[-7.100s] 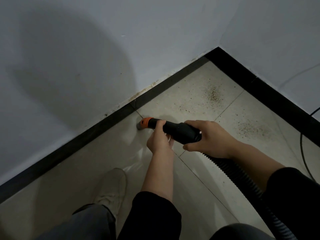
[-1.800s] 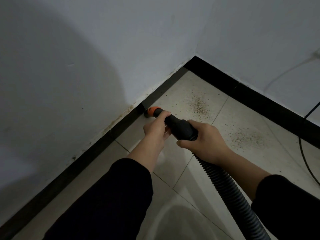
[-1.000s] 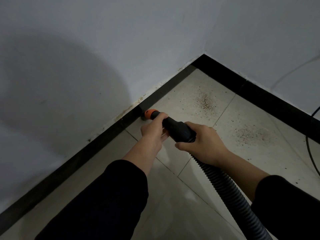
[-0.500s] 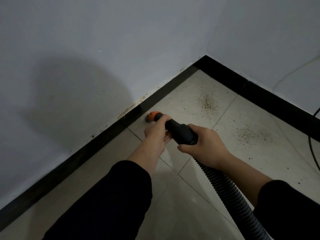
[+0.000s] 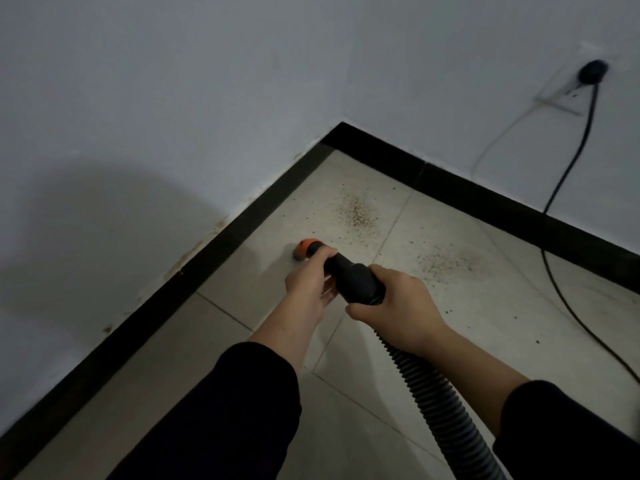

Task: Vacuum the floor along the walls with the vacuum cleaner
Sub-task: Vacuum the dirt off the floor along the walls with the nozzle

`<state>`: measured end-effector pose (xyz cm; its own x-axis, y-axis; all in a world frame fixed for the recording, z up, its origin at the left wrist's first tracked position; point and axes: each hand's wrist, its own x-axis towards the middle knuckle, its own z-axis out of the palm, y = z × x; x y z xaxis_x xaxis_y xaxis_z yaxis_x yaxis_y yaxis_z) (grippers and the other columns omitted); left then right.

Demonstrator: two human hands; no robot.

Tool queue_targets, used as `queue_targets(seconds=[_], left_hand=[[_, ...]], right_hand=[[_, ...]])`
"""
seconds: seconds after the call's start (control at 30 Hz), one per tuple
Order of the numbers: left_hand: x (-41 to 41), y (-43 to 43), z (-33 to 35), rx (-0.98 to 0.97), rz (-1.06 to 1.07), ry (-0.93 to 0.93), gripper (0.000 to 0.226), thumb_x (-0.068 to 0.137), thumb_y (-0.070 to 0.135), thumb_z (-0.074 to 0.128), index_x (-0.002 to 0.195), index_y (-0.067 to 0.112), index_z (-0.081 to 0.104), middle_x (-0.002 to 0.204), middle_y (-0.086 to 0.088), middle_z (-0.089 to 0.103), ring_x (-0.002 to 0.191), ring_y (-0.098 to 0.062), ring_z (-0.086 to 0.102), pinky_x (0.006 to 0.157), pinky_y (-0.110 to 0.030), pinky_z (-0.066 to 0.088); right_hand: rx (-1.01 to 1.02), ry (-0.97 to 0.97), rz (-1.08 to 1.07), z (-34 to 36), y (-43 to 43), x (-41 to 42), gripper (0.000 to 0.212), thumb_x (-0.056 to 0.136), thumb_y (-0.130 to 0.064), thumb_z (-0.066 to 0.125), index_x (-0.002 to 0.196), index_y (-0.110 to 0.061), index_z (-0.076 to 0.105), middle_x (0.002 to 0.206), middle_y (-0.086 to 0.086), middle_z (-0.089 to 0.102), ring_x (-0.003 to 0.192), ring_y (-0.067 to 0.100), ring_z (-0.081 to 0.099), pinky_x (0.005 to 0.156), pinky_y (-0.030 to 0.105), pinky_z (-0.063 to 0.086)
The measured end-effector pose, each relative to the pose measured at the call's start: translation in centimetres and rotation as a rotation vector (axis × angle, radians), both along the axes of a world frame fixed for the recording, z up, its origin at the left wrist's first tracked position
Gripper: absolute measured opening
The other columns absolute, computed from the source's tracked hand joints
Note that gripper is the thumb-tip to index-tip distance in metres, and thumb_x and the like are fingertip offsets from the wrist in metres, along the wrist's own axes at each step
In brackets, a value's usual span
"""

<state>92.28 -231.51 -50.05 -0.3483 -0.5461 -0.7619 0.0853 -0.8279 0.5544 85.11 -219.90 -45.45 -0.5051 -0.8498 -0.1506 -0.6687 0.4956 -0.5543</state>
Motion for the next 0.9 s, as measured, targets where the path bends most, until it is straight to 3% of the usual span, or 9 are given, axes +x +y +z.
queue_targets(seconds=[0.2,0.53,0.9], left_hand=[[-2.0,1.0,-0.3,0.009,-0.042,0.041,0.044,0.080,0.021,0.077,0.118,0.005,0.061,0.103,-0.009,0.070,0.087,-0.023,0.069,0.056,-0.027,0.056],[-5.9,3.7,0.3,0.015,-0.142,0.082,0.041,0.079,0.019,0.079,0.113,0.002,0.063,0.101,-0.011,0.071,0.086,-0.025,0.071,0.062,-0.028,0.058],[-7.1,6.2,0.1,0.034,-0.212,0.055,0.036,0.079,0.019,0.080,0.107,0.003,0.064,0.096,-0.009,0.071,0.082,-0.024,0.071,0.057,-0.026,0.058]], right_hand=[[0.010,0.001,-0.072,0.5,1.3,-1.1,0.027,0.071,-0.032,0.072,0.092,-0.018,0.060,0.075,0.002,0.062,0.067,0.017,0.058,0.059,0.033,0.049],[0.015,0.029,-0.202,0.4,4.4,-3.6,0.027,0.071,-0.032,0.074,0.091,-0.019,0.061,0.073,0.001,0.063,0.065,0.017,0.058,0.058,0.032,0.048],[0.035,0.015,-0.271,0.1,7.0,-3.9,0.027,0.073,-0.031,0.074,0.091,-0.016,0.060,0.073,0.004,0.062,0.065,0.021,0.059,0.057,0.035,0.049]])
